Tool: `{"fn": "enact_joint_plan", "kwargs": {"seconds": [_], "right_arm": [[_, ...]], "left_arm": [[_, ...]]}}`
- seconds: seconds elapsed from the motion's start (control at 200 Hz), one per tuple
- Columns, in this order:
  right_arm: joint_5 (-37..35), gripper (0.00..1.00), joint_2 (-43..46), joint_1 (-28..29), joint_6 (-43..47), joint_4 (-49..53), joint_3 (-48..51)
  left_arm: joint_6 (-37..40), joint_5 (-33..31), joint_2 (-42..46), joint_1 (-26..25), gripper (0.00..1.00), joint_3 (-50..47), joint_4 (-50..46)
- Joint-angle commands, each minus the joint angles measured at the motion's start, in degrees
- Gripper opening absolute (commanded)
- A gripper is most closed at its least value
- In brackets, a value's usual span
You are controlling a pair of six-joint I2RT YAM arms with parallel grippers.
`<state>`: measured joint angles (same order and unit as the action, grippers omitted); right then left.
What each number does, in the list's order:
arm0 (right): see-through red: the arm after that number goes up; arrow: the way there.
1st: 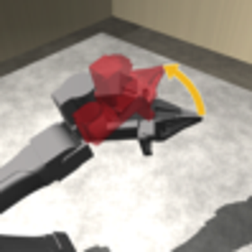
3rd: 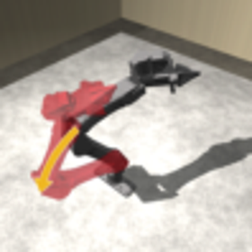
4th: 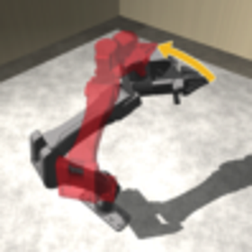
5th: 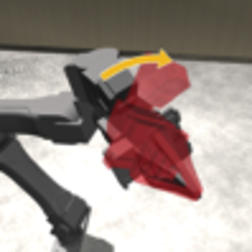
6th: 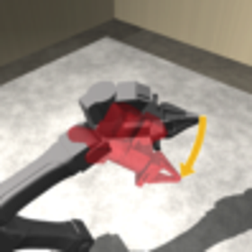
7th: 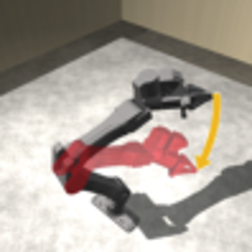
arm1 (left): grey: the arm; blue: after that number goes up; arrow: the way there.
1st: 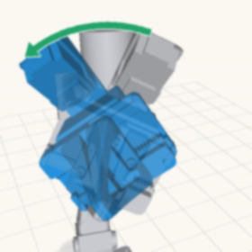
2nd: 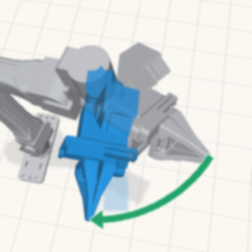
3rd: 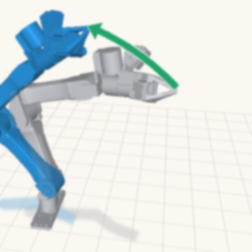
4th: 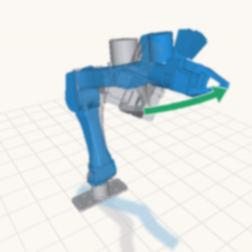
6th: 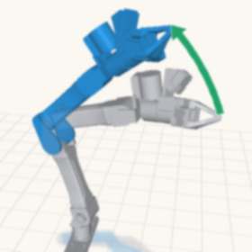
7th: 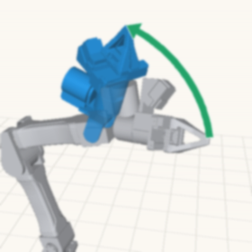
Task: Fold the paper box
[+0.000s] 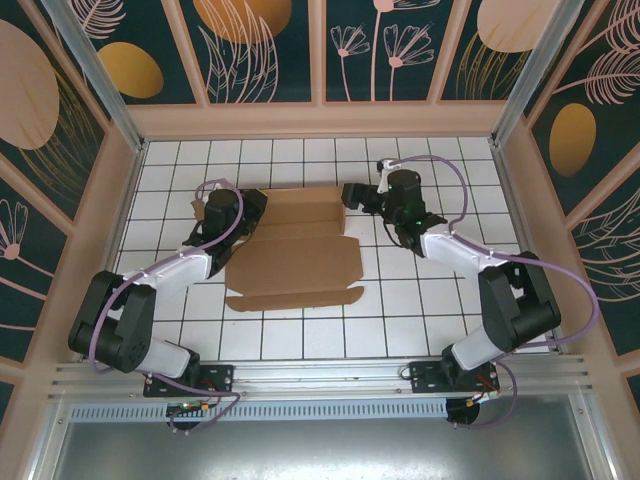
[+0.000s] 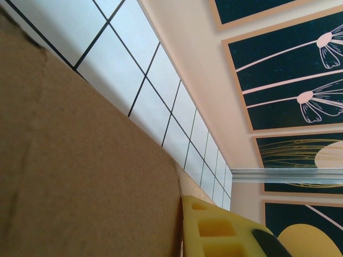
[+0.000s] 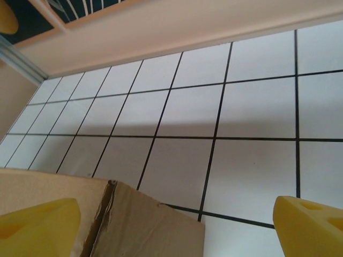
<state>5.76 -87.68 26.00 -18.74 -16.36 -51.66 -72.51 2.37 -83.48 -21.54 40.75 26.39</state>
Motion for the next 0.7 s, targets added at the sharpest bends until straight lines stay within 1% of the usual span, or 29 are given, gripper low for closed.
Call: {"fn": "enact_joint_plan", "kwargs": {"seconds": [0.0, 0.085, 0.26, 0.335, 0.39, 0.41, 0.45, 0.54, 0.696], "right_arm": [[1.38, 0.9, -1.6, 1.31, 1.58, 1.48, -2.17], [-1.03, 0.87, -1.19, 1.77, 2.85, 2.76, -2.13], [-3.91, 0.83, 5.52, 2.35, 4.44, -3.4, 5.35], [-4.93, 0.81, 6.2, 4.1, 6.31, -4.65, 7.88], [-6.23, 0.76, 6.48, 5.02, 8.94, -6.81, 10.24], [-6.37, 0.75, 6.59, 6.36, 10.16, -8.15, 11.4], [-7.73, 0.75, 6.77, 7.39, 12.79, -11.62, 13.9], [-7.37, 0.76, 5.92, 8.72, 16.81, -18.27, 17.64], [-10.6, 0.8, 0.25, 9.54, 18.71, -20.79, 16.45]], "left_arm": [[1.79, 1.12, -1.41, -0.17, 0.13, -1.9, -6.88], [1.8, 1.49, -1.94, -0.22, 0.13, -1.51, -7.09], [1.76, 1.33, -2.47, -0.21, 0.13, -1.03, -7.12], [1.5, 1.41, -2.86, -0.22, 0.13, -0.82, -6.73], [1.4, 1.58, -3.09, -0.17, 0.12, -0.66, -6.57], [1.41, 1.58, -3.17, -0.17, 0.12, -0.61, -6.65], [1.42, 1.67, -3.18, -0.17, 0.12, -0.43, -6.62], [1.65, 1.67, -3.09, -0.17, 0.12, -0.15, -6.92], [1.76, 1.59, -2.83, -0.18, 0.13, 0.09, -7.15]]}}
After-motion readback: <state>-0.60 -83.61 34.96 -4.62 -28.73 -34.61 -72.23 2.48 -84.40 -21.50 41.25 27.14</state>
